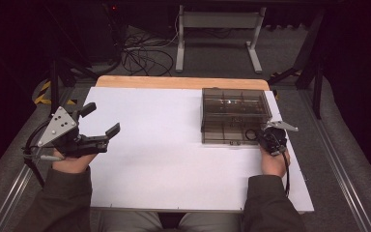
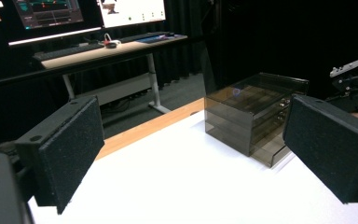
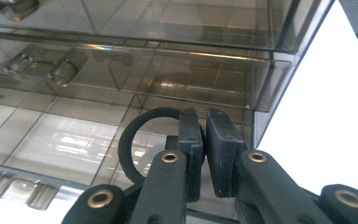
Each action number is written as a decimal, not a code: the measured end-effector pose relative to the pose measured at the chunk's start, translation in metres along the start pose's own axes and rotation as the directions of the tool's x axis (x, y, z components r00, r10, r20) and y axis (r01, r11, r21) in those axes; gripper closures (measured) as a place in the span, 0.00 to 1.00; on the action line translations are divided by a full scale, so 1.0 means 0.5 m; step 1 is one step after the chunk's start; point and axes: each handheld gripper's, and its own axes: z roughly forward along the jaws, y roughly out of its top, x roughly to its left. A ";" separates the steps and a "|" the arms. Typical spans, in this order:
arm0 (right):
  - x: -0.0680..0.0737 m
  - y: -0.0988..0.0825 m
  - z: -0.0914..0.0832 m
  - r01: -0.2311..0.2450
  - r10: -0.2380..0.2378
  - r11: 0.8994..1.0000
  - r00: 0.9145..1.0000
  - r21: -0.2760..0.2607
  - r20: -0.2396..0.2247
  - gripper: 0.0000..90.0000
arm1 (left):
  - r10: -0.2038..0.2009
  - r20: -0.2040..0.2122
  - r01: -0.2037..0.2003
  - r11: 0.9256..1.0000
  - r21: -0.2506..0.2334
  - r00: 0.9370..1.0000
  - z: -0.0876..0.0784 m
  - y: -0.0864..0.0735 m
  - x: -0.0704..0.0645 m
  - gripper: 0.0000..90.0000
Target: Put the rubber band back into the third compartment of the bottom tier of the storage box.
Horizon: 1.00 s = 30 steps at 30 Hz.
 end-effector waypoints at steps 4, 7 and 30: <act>-0.002 0.000 0.002 0.000 0.000 1.000 1.000 -0.003 0.013 0.93 | -0.002 -0.002 0.002 1.000 -0.002 1.000 0.001 -0.001 -0.001 0.07; -0.003 0.001 0.002 0.001 -0.001 1.000 1.000 0.000 0.015 0.93 | -0.001 -0.003 0.001 1.000 -0.001 1.000 0.001 -0.001 -0.001 0.07; 0.003 0.001 0.013 0.032 -0.032 0.999 0.999 0.043 0.003 0.89 | 0.002 -0.009 -0.002 1.000 -0.004 1.000 0.002 -0.001 -0.002 0.07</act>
